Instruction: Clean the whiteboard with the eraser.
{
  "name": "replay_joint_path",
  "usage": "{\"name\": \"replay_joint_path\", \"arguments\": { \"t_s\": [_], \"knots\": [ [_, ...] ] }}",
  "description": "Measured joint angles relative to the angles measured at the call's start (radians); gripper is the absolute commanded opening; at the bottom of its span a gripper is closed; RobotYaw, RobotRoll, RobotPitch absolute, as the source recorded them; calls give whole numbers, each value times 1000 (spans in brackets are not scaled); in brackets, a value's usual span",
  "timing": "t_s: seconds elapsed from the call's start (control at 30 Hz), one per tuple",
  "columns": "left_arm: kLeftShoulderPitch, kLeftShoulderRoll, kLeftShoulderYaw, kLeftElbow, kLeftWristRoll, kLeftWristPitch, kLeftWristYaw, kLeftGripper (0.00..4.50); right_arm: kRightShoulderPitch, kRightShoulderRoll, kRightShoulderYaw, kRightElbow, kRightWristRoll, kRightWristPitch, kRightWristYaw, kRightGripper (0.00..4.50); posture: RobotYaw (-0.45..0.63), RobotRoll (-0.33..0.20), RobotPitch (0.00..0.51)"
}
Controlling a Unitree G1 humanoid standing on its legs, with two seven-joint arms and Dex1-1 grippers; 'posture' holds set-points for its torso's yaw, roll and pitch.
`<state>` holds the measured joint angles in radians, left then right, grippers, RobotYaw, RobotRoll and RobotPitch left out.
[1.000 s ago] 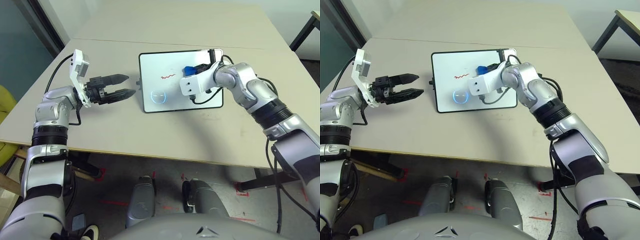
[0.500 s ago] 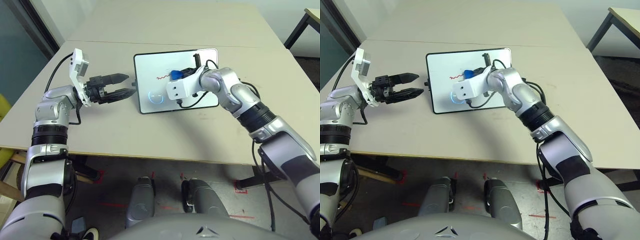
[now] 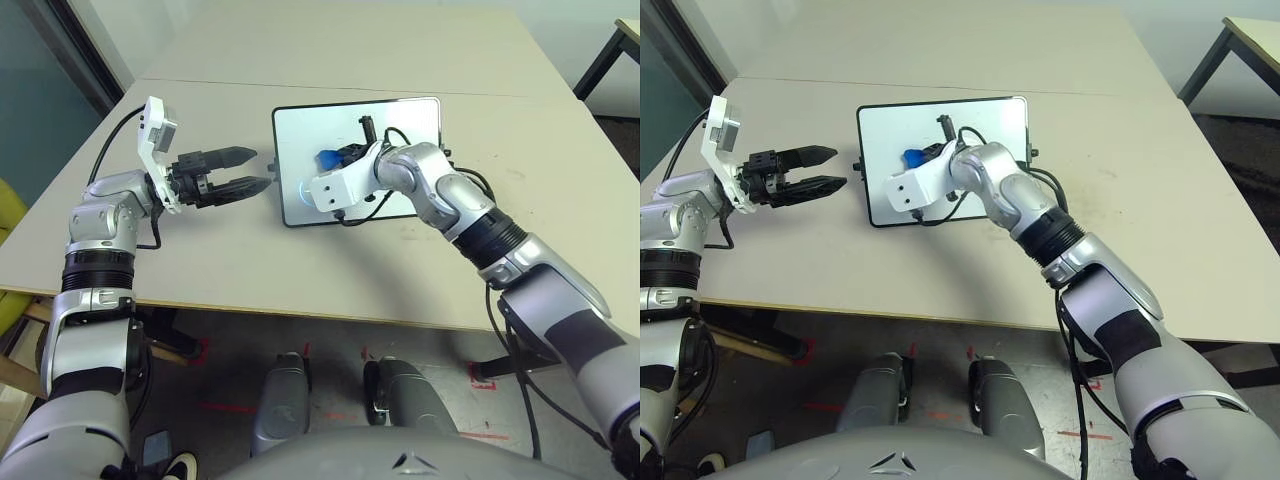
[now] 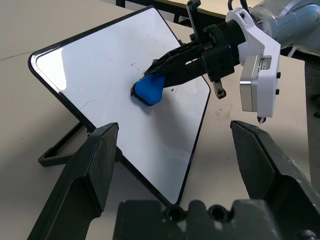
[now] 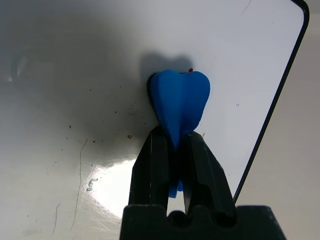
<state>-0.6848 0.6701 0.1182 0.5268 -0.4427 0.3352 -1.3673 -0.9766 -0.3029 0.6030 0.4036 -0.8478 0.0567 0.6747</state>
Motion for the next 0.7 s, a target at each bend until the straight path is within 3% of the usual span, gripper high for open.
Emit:
{"name": "replay_joint_path", "arguments": {
  "t_s": [0.37, 0.7],
  "knots": [
    [0, 0, 0, 1, 0, 0, 0, 4500, 6, -134, -28, -24, 6, -8, 26, 159, 195, 0, 97],
    [-6, -2, -1, 5, 0, -2, 0, 4500, 5, -124, -28, -26, 9, 3, 25, 159, 209, 0, 98]
  ]
}}
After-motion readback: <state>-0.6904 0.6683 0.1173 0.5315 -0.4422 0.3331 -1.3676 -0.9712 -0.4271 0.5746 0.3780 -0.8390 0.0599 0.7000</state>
